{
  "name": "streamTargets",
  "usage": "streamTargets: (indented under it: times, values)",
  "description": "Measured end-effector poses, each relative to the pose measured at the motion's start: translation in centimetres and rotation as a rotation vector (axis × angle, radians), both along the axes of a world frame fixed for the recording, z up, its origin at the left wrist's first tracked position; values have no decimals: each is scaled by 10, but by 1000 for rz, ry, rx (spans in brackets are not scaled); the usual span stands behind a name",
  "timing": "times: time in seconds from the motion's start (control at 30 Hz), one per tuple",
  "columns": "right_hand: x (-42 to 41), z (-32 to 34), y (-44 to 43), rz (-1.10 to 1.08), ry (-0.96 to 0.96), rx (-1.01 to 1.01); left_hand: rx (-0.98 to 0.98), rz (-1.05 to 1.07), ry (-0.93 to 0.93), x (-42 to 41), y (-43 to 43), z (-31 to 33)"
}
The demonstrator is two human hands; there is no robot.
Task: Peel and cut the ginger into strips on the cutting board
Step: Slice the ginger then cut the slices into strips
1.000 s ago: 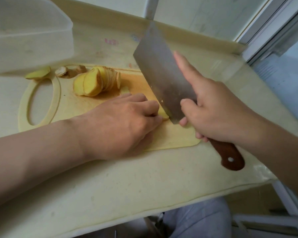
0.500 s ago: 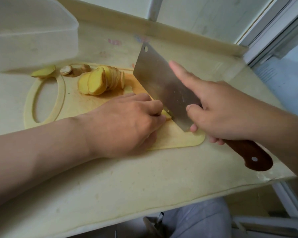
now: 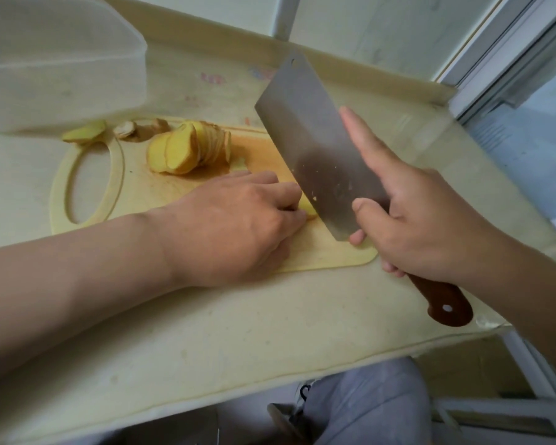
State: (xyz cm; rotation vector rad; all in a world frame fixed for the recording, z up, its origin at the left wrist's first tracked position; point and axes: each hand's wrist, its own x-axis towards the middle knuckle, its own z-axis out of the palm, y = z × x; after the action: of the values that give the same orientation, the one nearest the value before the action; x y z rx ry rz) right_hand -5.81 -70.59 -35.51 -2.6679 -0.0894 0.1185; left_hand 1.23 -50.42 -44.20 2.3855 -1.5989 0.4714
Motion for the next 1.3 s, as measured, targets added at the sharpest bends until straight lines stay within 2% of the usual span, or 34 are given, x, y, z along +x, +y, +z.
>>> streamTargets:
  times: [0.3, 0.43, 0.57, 0.67, 0.77, 1.1, 1.3]
  values:
    - [27, 12, 18, 53, 156, -155, -12, 4, -7, -1, -1, 0]
    - [36, 8, 21, 44, 94, -98, -10, -5, 1, -1, 0, 1]
    - [10, -8, 12, -40, -73, 53, -4, 8, 4, -1, 0, 1]
    - [-5, -14, 9, -65, -119, 79, -15, 30, 17, -2, 0, 1]
    - [-4, -11, 7, -28, -103, 38, -26, 39, 7, -2, 0, 1]
    - [34, 9, 14, 24, 166, -70, -77, 70, -31, -1, 1, 0]
    - [22, 0, 15, -37, 51, 44, -62, 64, -27, -2, 2, 2]
